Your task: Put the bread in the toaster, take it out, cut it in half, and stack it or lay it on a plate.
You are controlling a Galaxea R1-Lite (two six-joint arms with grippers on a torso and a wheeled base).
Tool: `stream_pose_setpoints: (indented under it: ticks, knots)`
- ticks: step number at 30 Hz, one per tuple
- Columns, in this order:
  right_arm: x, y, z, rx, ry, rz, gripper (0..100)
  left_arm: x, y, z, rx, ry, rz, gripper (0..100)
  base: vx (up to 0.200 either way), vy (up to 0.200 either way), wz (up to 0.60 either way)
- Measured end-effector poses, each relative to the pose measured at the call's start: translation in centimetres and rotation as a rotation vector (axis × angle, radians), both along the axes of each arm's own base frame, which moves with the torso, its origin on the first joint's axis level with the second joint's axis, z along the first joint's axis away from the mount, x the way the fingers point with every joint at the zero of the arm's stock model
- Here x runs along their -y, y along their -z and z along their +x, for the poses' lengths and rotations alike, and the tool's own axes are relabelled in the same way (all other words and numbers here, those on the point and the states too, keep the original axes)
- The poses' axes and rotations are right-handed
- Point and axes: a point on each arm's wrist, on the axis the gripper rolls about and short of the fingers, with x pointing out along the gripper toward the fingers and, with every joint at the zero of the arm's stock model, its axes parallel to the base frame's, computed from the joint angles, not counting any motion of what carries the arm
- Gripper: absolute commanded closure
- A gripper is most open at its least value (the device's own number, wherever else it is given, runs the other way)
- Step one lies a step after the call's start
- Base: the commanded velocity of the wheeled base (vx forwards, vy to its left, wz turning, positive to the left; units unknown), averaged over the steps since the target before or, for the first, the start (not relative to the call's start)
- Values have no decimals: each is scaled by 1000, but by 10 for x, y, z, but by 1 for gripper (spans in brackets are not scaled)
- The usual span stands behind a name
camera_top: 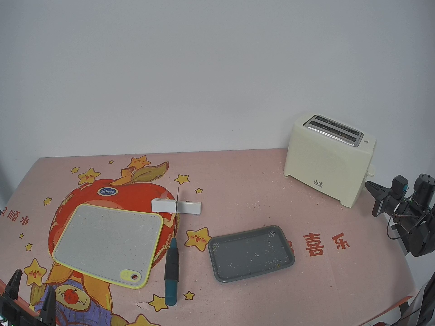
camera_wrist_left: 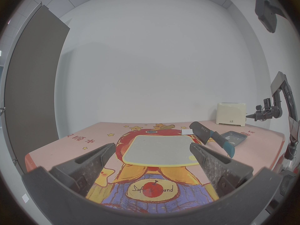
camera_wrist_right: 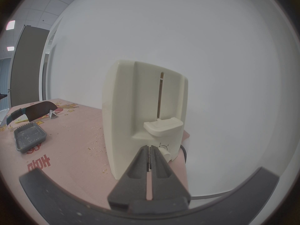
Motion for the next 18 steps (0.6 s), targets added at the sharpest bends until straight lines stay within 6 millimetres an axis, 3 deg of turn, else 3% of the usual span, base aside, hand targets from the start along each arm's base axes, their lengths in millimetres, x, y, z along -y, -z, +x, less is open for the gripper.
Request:
stream_pose_setpoints:
  ticks: [18]
  knots:
    - [1,8,4,-9,10,0,100,0,0,0,0,0,0,0,0,0,0]
